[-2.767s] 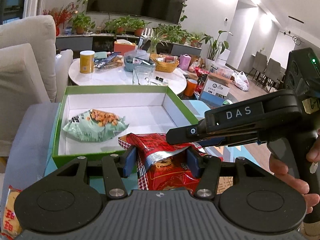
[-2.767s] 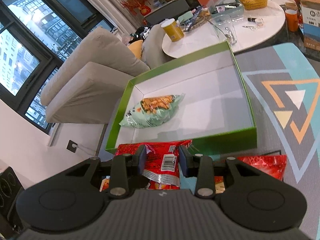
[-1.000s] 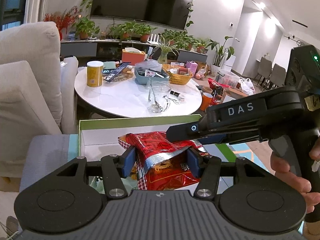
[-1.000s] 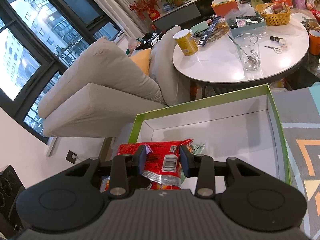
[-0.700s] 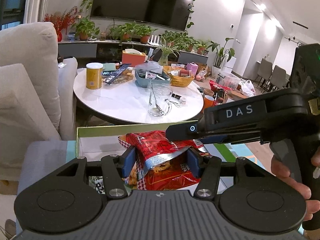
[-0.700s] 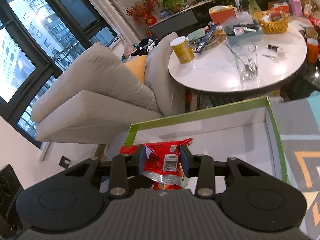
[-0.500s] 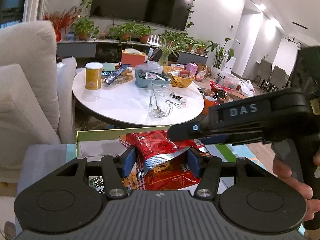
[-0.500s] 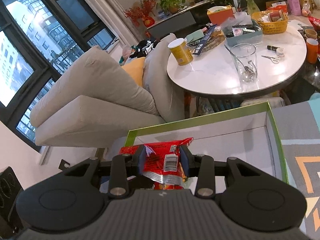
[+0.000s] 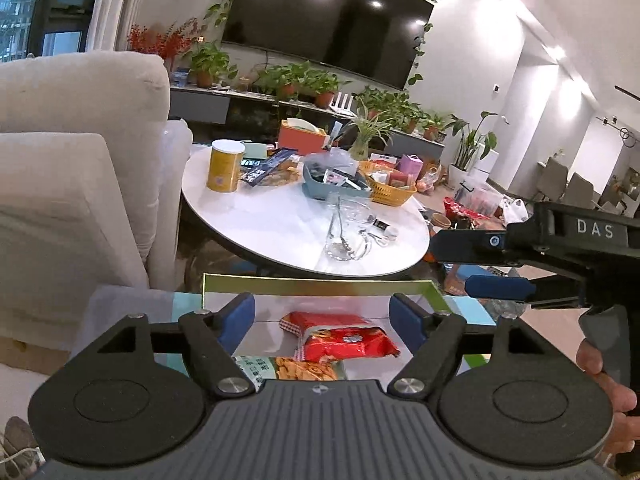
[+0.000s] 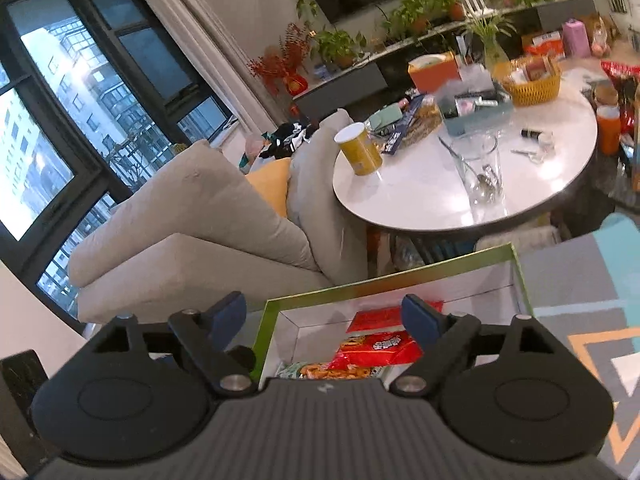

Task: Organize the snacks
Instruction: 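Move the right gripper toward the red round-biscuit packet on the mat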

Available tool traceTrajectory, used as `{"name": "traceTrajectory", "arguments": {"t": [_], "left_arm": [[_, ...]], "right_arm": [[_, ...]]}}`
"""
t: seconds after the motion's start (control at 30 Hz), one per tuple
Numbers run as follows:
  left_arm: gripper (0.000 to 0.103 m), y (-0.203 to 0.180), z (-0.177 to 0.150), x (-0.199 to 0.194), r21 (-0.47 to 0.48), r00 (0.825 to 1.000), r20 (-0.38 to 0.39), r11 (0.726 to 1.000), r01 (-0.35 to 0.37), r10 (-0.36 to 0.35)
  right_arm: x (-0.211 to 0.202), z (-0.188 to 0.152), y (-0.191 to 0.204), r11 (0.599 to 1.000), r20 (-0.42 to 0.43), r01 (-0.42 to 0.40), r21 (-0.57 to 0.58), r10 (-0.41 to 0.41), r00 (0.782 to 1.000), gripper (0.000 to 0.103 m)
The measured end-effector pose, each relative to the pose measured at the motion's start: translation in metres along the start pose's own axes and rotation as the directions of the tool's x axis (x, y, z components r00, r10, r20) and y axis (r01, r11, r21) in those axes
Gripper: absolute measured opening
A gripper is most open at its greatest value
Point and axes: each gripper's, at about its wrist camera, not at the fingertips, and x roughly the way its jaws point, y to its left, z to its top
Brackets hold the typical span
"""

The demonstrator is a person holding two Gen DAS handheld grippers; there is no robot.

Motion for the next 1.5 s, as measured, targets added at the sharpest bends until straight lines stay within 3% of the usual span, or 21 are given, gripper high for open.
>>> {"name": "traceTrajectory", "arguments": {"t": [0.4, 0.6, 0.97, 1.17, 1.5], "left_arm": [[0.072, -0.026, -0.013, -0.034, 0.011, 0.997, -0.027, 0.998, 0.068, -0.067], [0.072, -0.047, -0.03, -0.041, 0.034, 0.993, -0.06, 0.994, 0.103, -0.101], [0.072, -0.07, -0.068, -0.023, -0.036, 0.973, -0.173, 0.988, 0.149, -0.153], [0.072, -0.081, -0.091, -0.007, -0.061, 0.965, -0.222, 0.989, 0.132, -0.142], [0.072, -0.101, -0.117, 0.018, -0.083, 0.94, -0.313, 0.989, 0.119, -0.139]], "right_arm": [[-0.039, -0.011, -0.005, 1.0, 0.016, 0.019, -0.017, -0.019, 1.0, 0.094], [-0.065, -0.022, -0.023, 0.998, 0.029, 0.047, 0.028, -0.048, 0.998, 0.095], [-0.103, -0.074, -0.063, 0.991, 0.004, 0.117, 0.07, -0.118, 0.993, 0.096], [-0.103, -0.114, -0.077, 0.987, -0.047, 0.151, 0.057, -0.149, 0.988, 0.096], [-0.099, -0.15, -0.083, 0.991, -0.091, 0.133, 0.015, -0.131, 0.987, 0.096]]}}
